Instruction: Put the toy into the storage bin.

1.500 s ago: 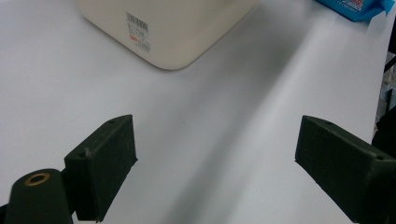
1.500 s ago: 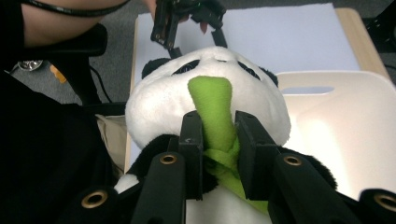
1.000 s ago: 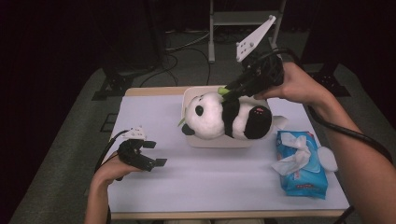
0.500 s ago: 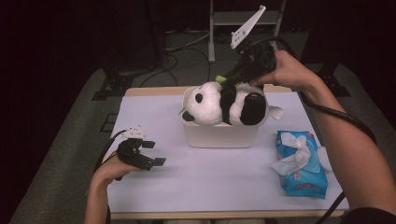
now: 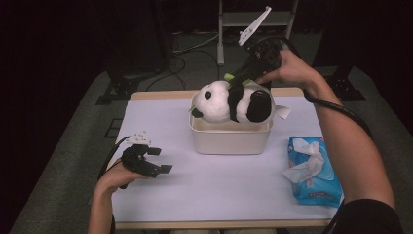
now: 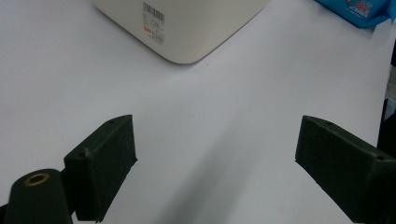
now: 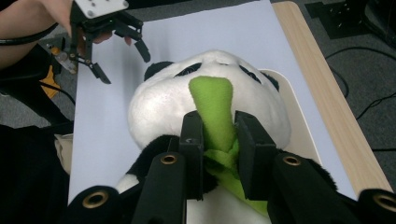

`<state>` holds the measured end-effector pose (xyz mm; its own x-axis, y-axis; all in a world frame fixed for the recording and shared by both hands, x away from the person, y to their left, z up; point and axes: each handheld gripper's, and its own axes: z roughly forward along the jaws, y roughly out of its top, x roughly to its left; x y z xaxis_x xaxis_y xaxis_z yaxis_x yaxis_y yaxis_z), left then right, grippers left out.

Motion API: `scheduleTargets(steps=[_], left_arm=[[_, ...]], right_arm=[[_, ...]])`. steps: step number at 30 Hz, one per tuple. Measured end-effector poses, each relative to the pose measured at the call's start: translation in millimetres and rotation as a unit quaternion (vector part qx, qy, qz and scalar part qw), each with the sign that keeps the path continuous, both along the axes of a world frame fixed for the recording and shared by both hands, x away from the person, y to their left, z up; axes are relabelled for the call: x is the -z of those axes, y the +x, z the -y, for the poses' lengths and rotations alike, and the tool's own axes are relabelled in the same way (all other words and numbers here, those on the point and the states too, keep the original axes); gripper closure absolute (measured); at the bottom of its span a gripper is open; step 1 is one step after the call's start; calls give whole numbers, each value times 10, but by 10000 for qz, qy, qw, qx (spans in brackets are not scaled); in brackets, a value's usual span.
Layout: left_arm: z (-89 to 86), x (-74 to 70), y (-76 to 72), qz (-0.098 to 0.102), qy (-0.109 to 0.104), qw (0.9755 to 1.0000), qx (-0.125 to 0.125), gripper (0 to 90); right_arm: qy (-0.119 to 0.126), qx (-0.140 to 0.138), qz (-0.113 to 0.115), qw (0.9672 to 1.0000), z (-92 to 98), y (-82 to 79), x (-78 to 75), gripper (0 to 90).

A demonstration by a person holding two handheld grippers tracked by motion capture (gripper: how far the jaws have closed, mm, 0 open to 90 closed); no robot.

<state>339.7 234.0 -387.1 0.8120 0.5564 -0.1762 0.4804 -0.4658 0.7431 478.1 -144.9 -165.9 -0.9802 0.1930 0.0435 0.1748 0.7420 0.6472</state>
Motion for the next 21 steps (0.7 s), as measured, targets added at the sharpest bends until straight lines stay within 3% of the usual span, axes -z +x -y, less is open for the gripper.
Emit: scheduleTargets(steps=[10, 21], left_arm=[[-9, 8, 7, -5, -18, 10000, -14, 113], [-1, 31, 12, -47, 25, 10000, 9, 113]], right_arm=[[17, 25, -270, 9996, -55, 258, 348, 731], [-101, 83, -477, 9988, -81, 410, 738, 730]])
